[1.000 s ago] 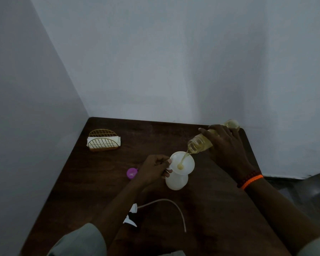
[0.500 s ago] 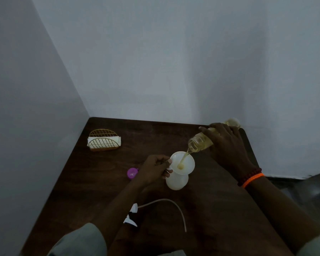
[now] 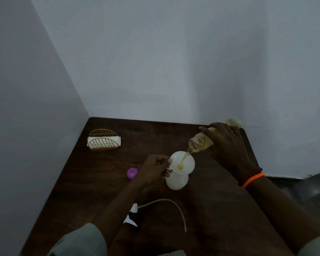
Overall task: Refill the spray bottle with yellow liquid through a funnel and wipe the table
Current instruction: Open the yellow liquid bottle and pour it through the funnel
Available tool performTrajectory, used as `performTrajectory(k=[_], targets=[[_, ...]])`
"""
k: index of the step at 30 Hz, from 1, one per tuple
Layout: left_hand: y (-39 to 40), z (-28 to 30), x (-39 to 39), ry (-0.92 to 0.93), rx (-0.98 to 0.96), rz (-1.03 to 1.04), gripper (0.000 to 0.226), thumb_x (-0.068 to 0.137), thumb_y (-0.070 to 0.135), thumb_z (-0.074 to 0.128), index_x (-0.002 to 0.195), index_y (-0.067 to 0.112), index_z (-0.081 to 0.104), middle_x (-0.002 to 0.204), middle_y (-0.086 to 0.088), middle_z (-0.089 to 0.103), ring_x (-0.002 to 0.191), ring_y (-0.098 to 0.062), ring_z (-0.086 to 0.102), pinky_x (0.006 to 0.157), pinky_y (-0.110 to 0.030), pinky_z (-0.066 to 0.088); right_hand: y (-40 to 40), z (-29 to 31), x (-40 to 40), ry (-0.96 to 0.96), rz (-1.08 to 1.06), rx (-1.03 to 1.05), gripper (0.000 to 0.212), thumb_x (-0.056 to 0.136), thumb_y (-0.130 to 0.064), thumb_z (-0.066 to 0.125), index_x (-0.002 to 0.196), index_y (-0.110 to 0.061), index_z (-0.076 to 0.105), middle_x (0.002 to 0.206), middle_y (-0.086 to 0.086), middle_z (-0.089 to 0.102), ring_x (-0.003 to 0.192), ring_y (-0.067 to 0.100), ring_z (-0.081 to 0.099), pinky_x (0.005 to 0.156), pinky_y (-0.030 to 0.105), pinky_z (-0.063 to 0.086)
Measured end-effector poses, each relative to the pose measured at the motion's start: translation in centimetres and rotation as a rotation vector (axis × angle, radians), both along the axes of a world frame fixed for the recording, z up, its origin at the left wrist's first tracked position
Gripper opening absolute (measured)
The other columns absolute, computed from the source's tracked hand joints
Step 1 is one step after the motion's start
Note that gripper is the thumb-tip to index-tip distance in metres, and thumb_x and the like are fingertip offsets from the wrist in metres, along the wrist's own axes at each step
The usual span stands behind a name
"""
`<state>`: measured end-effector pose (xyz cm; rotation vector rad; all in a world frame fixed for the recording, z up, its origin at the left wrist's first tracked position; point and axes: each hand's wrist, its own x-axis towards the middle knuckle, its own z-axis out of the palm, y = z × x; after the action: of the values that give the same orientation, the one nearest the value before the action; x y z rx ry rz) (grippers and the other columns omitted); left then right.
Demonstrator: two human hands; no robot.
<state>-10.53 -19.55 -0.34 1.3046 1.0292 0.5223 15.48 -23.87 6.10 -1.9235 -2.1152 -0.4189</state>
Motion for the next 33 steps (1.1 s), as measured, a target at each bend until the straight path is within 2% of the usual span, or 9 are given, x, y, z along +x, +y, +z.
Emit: performTrajectory(k=[12,21,33], targets=[[-0.03,0.07,-0.14,0.006,0.008,-0.004,0.022,0.099,0.019,0.056,0.112,0.006,0.069,0.09,-0.015,0.073,0.074,-0.021,0.068,0.067,-0.032,0.057,-0.06,0.19,-0.18,0.0,-0.014,0.011,0.065,0.074,-0.017,0.082,0.135,-0.021,0.059,0.128,0.016,0.059,0.117,0.034,0.057,0.098,0.05,0.041],[0.03,-0.11,-0.03,0.003,0.005,-0.003,0.021,0.099,0.018,0.056,0.112,0.007,0.068,0.081,-0.007,0.072,0.069,-0.017,0.067,0.065,-0.031,0.057,-0.04,0.34,-0.21,0.006,-0.01,0.025,0.063,0.074,-0.014,0.08,0.134,-0.02,0.06,0.127,0.017,0.06,0.117,0.035,0.056,0.097,0.05,0.04],[0.3,-0.3,0.04,0.028,0.027,-0.01,0.019,0.099,0.019,0.058,0.11,0.009,0.07,0.081,-0.007,0.074,0.07,-0.018,0.069,0.068,-0.034,0.058,-0.07,0.46,-0.06,0.011,-0.01,0.014,0.063,0.074,-0.014,0.08,0.134,-0.019,0.061,0.129,0.018,0.059,0.117,0.036,0.056,0.098,0.051,0.041]])
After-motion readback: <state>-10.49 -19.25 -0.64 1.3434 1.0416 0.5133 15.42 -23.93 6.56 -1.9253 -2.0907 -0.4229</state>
